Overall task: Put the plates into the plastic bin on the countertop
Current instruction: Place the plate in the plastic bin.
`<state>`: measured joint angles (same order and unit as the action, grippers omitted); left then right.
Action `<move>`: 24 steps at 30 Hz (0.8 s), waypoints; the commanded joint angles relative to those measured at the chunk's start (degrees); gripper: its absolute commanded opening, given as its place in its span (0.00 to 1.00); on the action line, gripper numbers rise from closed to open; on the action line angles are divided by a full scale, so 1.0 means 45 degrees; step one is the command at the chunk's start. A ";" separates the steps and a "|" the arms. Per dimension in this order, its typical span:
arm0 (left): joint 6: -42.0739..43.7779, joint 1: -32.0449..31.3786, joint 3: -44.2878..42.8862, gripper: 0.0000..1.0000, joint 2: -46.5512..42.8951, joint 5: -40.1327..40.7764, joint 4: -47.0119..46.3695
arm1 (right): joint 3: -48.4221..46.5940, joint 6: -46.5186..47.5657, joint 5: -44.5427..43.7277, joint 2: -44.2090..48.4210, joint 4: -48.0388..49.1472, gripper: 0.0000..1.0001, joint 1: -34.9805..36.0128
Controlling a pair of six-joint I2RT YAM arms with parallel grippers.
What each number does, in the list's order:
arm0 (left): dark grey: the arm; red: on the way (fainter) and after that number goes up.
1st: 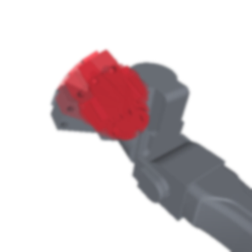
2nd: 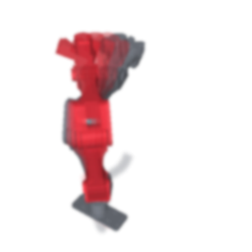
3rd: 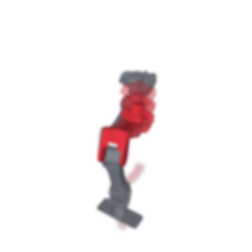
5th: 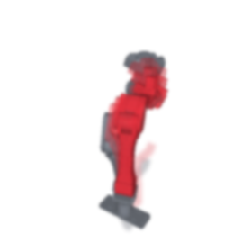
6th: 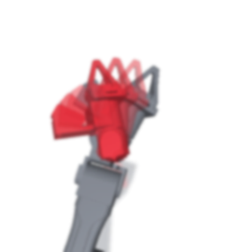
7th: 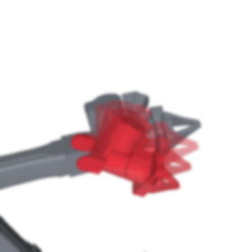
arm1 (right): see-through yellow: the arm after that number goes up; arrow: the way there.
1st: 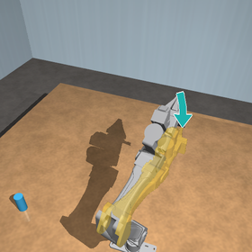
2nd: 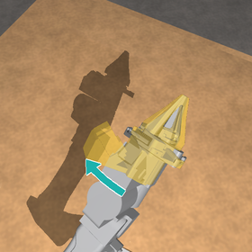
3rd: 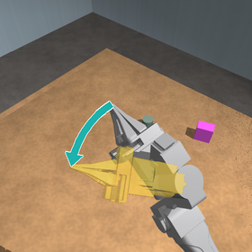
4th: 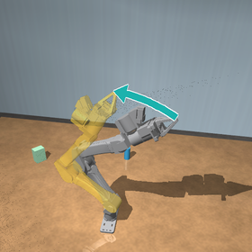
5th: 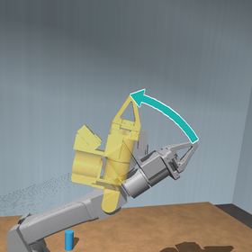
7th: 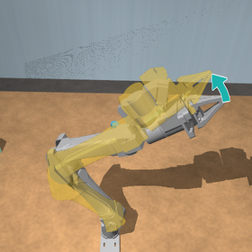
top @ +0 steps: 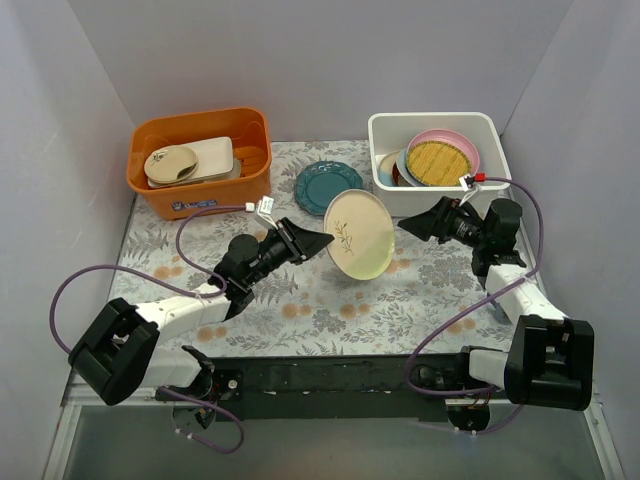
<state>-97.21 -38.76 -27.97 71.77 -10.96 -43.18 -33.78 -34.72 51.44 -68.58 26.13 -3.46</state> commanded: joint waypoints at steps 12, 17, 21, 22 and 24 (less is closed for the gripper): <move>-0.1679 0.0137 -0.0739 0.00 0.0712 -0.1431 -0.5346 | 0.0007 -0.0117 0.0990 -0.1225 0.1556 0.98 0.0340; -0.1913 0.0196 -0.0738 0.00 0.0887 -0.1665 -0.5795 | 0.0104 -0.0466 0.1166 -0.1499 0.2043 0.98 0.0379; -0.2186 0.0235 -0.0700 0.00 0.1199 -0.1763 -0.6165 | 0.0415 -0.1480 0.1750 -0.1850 0.3663 0.98 0.0457; -0.2361 0.0254 -0.0622 0.00 0.1277 -0.1821 -0.6515 | 0.0475 -0.1619 0.1810 -0.1928 0.4362 0.98 0.0496; -0.2577 0.0294 -0.0583 0.00 0.1648 -0.1822 -0.6809 | 0.0495 -0.1834 0.1928 -0.1987 0.4661 0.98 0.0632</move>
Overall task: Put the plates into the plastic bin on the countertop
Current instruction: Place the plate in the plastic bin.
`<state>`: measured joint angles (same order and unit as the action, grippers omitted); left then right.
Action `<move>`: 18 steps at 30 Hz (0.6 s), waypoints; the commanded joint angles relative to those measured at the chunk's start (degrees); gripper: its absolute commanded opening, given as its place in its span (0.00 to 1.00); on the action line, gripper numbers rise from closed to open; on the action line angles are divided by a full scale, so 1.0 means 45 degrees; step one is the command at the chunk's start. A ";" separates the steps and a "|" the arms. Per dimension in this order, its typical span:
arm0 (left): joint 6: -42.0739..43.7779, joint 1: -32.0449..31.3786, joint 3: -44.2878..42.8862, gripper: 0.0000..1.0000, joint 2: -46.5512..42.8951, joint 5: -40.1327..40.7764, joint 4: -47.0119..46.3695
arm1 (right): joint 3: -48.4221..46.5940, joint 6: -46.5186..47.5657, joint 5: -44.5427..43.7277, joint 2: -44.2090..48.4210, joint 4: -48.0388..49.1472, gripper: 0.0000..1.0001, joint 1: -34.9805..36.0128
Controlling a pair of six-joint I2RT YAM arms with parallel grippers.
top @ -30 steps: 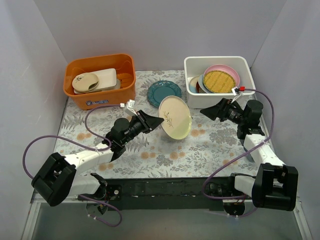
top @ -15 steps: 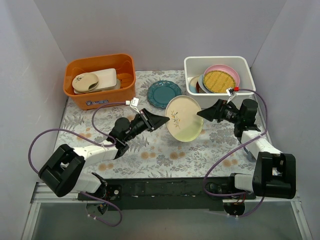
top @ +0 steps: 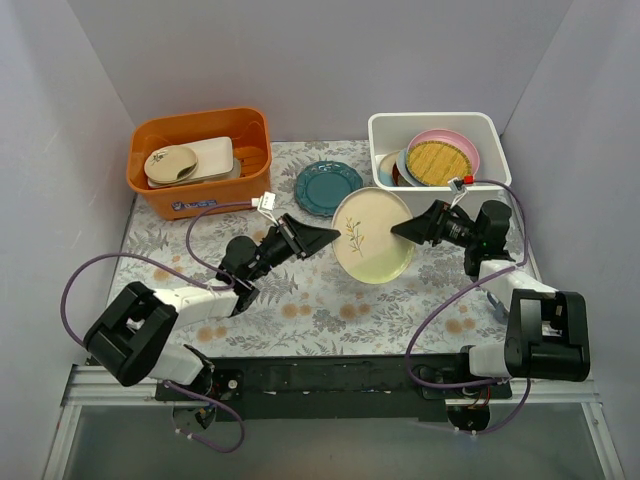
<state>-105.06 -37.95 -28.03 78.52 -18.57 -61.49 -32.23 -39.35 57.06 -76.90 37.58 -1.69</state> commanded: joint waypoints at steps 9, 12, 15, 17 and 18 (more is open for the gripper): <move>-0.1420 0.0172 -0.0373 0.00 0.1144 -0.0190 -0.4010 | 0.0266 -0.1623 0.1382 -0.0195 0.3970 0.01 0.0708; -0.1400 0.0211 -0.0294 0.00 0.1145 -0.0171 -0.3913 | 0.0365 -0.1918 0.1383 -0.0371 0.4402 0.01 0.0747; -0.1323 0.0231 -0.0197 0.00 0.1086 -0.0132 -0.3795 | 0.0384 -0.1958 0.1383 -0.0391 0.4480 0.01 0.0767; -0.1303 0.0251 -0.0138 0.00 0.1047 -0.0073 -0.3757 | 0.0365 -0.1938 0.1402 -0.0391 0.4480 0.01 0.0767; -0.1283 0.0270 -0.0099 0.00 0.1047 -0.0073 -0.3756 | 0.0365 -0.1938 0.1383 -0.0391 0.4480 0.01 0.0767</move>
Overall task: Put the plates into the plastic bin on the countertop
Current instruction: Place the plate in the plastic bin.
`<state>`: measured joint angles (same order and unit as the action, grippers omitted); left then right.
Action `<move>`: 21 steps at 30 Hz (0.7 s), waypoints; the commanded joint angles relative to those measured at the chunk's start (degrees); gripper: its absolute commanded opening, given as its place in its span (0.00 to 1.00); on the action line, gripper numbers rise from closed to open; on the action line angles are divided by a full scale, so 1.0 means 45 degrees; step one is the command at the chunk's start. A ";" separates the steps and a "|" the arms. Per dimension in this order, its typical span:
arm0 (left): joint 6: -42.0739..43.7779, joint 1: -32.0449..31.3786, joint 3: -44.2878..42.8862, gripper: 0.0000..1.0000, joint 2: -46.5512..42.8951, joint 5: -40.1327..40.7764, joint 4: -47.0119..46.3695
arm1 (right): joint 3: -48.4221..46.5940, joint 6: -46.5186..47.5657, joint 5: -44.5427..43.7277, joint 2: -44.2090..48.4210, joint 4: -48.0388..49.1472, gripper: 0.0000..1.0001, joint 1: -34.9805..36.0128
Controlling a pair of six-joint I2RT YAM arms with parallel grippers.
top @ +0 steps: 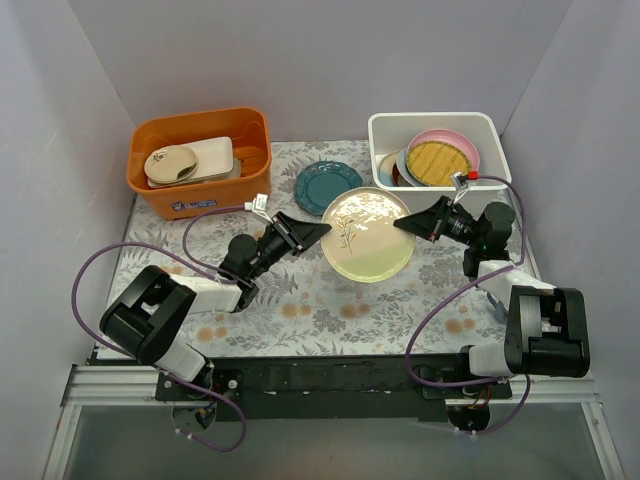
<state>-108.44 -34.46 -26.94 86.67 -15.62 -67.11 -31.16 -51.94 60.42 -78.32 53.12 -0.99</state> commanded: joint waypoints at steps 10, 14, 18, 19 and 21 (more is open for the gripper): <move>-0.0375 -0.0468 -0.0264 0.00 -0.0804 -0.0612 -0.2119 | 0.0146 0.0859 0.0635 0.0042 0.1046 0.01 0.0612; -0.0121 -0.0429 -0.0166 0.00 -0.1038 -0.0319 -0.1416 | 0.0166 0.0840 0.0596 0.0120 0.0988 0.01 0.0631; 0.0172 -0.0429 -0.0127 0.06 -0.1389 -0.0006 -0.0422 | 0.0166 0.0820 0.0557 0.0198 0.0949 0.01 0.0631; 0.0250 -0.0429 -0.0127 0.14 -0.1428 0.0033 -0.0302 | 0.0147 0.0840 0.0538 0.0218 0.0929 0.01 0.0631; 0.0387 -0.0429 -0.0185 0.18 -0.1487 0.0072 0.0067 | 0.0166 0.0840 0.0499 0.0257 0.0929 0.01 0.0612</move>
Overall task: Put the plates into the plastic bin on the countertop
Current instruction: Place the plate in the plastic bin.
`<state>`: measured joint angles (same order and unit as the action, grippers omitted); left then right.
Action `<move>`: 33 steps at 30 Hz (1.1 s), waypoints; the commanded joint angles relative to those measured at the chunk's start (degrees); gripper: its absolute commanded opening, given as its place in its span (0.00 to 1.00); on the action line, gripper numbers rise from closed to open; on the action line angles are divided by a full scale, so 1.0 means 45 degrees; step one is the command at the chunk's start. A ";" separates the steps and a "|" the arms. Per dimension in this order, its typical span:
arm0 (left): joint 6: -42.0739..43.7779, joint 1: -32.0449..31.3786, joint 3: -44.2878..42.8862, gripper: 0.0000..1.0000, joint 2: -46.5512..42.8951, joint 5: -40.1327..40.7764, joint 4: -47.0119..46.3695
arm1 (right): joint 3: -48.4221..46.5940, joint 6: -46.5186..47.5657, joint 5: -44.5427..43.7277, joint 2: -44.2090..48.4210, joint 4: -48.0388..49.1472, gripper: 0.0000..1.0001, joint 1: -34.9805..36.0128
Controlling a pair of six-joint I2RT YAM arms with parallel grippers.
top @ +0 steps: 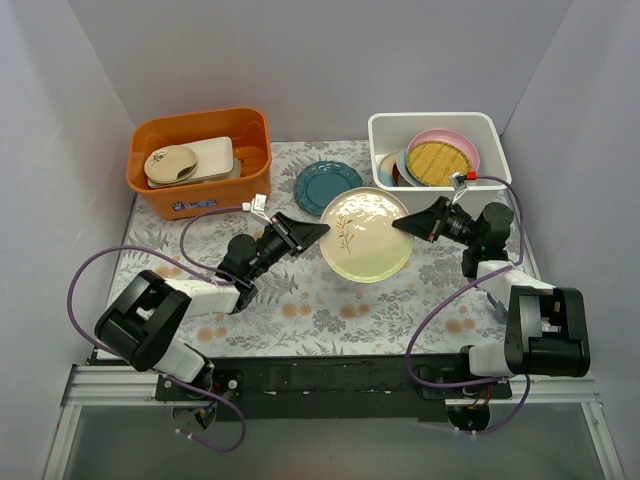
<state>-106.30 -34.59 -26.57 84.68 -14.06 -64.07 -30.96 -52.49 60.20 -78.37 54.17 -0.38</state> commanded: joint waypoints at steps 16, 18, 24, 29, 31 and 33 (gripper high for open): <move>0.0536 -0.0400 -0.0639 0.98 -0.0967 -0.0195 0.0898 | 0.0161 0.0844 0.0528 0.0423 0.0735 0.01 0.0495; 0.0634 -0.0400 -0.0659 0.98 -0.1025 -0.0117 0.1191 | 0.0142 0.0844 0.0508 0.0442 0.0735 0.01 0.0495; 0.0848 -0.0400 -0.0581 0.98 -0.1279 0.0488 0.2108 | 0.0180 0.0844 0.0469 0.0481 0.0735 0.01 0.0495; 0.1101 -0.0400 -0.0912 0.98 -0.1728 0.1366 0.4116 | 0.0161 0.0844 0.0410 0.0501 0.0696 0.01 0.0495; 0.1161 -0.0380 -0.0913 0.98 -0.1981 0.1543 0.4355 | 0.0122 0.0864 0.0391 0.0501 0.0638 0.01 0.0495; 0.1355 -0.0400 -0.0990 0.98 -0.2158 0.1816 0.4862 | -0.0033 0.0980 0.0274 0.0521 0.0289 0.01 0.0495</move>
<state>-102.80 -36.18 -28.69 78.54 -9.76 -48.29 -29.19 -46.96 61.69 -78.37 53.08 1.63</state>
